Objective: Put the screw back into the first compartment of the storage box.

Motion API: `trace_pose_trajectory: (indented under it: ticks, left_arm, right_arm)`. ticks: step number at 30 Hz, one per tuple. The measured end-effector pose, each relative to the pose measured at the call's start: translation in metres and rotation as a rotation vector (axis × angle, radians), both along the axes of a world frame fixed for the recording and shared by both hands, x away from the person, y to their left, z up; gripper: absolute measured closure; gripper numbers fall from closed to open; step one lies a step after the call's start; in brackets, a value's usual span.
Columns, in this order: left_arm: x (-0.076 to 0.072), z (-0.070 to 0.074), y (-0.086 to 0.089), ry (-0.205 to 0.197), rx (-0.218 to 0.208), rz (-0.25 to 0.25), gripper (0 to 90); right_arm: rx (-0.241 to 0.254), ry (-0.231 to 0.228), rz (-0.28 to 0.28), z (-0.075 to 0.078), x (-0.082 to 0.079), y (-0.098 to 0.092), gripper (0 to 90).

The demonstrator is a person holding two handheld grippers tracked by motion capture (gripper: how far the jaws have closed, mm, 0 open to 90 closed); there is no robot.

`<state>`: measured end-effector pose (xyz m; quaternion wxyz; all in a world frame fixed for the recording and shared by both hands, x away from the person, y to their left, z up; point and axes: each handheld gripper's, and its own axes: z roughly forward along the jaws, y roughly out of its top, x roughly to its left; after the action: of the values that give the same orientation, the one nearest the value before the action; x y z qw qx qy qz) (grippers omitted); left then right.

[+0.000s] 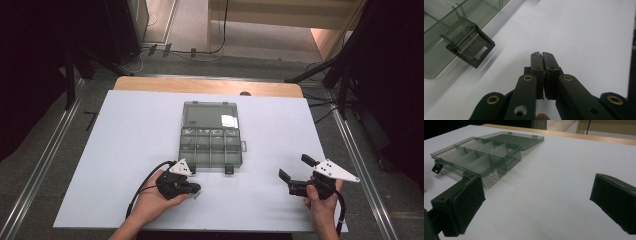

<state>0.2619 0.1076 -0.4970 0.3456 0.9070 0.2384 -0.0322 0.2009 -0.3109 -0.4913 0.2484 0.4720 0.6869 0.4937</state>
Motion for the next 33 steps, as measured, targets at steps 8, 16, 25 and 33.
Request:
trace_pose_trajectory:
  ticks: [8,16,25,33]
  left_arm:
    - [0.004,0.011,0.002,-0.032,-0.015,0.018,88.1]
    - [0.009,0.02,0.003,-0.035,-0.048,0.026,88.1]
    - [0.017,0.034,0.002,-0.059,-0.077,0.035,88.1]
    - [0.028,0.044,0.002,-0.078,-0.08,0.042,88.1]
  right_arm:
    - [0.0,-0.004,-0.004,0.0,-0.001,-0.002,0.0]
    - [0.004,-0.004,-0.003,0.0,-0.001,-0.002,0.0]
    - [0.002,-0.002,-0.003,0.0,0.0,-0.001,0.0]
    - [0.002,-0.001,-0.001,0.0,0.0,0.0,0.0]
